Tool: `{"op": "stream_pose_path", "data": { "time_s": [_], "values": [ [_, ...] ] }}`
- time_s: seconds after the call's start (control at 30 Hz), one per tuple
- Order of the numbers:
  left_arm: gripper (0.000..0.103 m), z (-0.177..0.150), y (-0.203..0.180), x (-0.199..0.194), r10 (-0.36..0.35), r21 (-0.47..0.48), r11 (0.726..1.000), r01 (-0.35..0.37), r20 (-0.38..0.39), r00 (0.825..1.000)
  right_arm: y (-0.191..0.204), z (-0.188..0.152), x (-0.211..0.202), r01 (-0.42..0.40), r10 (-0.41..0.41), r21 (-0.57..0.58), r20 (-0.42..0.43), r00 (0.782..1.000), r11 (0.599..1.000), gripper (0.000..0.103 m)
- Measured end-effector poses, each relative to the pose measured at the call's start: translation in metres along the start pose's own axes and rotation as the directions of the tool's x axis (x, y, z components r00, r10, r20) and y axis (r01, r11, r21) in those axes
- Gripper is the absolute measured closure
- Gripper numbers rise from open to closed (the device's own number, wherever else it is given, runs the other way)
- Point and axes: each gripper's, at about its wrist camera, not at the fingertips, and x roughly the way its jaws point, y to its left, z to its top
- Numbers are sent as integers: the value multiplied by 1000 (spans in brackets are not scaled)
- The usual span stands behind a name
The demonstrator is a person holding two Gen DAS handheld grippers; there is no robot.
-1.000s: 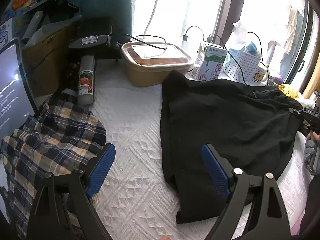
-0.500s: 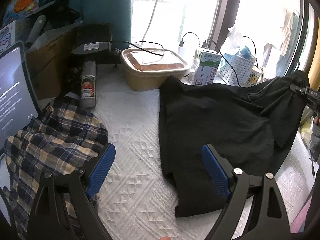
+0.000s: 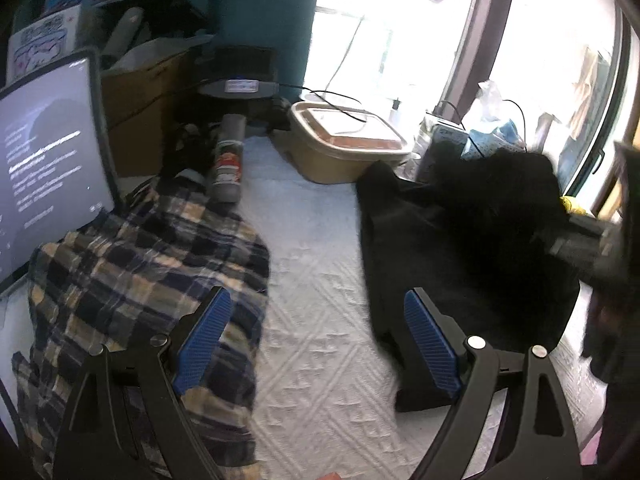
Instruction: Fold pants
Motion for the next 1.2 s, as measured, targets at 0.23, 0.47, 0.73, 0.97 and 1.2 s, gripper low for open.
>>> {"op": "stream_pose_path", "data": {
  "time_s": [0.23,0.47,0.73,0.97,1.2],
  "values": [
    [15,-7,13,-4,-4,-15,1000,4,-8,1000,79,-23,41,13,-38,-216,-108,993,976,71],
    [15,-2,9,-5,1,3,1000,-1,-2,1000,79,-29,18,-154,135,-188,-109,985,970,8],
    [15,26,-14,-8,1,86,996,-4,35,999,31,-28,-38,-236,236,-10,-9,972,972,8],
    [15,57,-69,12,-130,199,972,128,-1,992,-30,-43,-49,-159,155,124,38,987,979,8],
    [19,45,-105,56,-202,209,951,226,-129,971,-75,-80,-42,-114,103,289,53,993,951,34]
  ]
}}
